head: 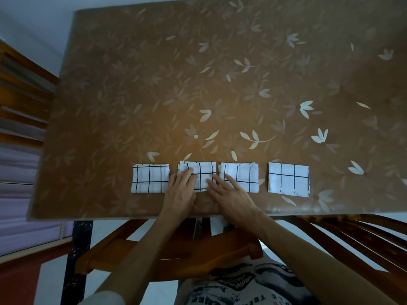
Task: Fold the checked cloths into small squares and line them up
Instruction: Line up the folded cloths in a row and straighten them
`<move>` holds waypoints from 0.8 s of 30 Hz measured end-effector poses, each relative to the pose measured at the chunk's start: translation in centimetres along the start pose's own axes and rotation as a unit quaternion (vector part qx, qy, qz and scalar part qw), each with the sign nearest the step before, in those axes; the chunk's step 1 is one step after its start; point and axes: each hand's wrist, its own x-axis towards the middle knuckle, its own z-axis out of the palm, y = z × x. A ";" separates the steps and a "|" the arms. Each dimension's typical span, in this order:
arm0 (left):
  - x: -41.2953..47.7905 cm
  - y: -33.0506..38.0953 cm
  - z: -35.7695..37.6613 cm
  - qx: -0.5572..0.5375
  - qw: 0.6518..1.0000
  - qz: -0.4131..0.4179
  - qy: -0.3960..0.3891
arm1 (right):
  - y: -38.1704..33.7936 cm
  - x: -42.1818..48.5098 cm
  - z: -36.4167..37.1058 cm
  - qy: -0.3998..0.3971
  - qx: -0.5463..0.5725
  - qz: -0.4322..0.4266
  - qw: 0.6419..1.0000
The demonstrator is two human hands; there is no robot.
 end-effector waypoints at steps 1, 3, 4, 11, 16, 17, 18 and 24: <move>0.2 0.1 0.0 -0.005 1.000 -0.001 0.011 | 0.3 -0.3 -0.1 0.039 0.024 0.012 0.999; 0.7 0.7 -0.2 -0.022 0.999 0.003 0.042 | 1.5 -1.1 -0.2 0.106 0.075 0.063 0.990; 1.0 1.3 -0.3 -0.025 0.998 0.014 0.057 | 2.3 -1.7 -0.2 0.124 0.090 0.094 0.984; 2.1 7.3 -0.2 -0.040 0.990 0.114 0.067 | 6.5 -5.5 1.4 0.156 0.124 0.160 0.967; 2.9 9.6 0.3 -0.004 0.989 0.146 -0.025 | 10.4 -9.5 2.0 0.154 0.162 0.292 0.930; 3.2 9.8 0.5 0.006 0.989 0.142 -0.045 | 11.2 -10.2 2.2 0.102 0.159 0.312 0.931; 3.4 10.0 0.7 0.014 0.989 0.136 -0.056 | 11.9 -10.8 2.4 0.064 0.155 0.319 0.933; 4.2 10.3 1.3 0.011 0.992 0.112 -0.064 | 13.1 -11.3 3.0 0.016 0.158 0.309 0.938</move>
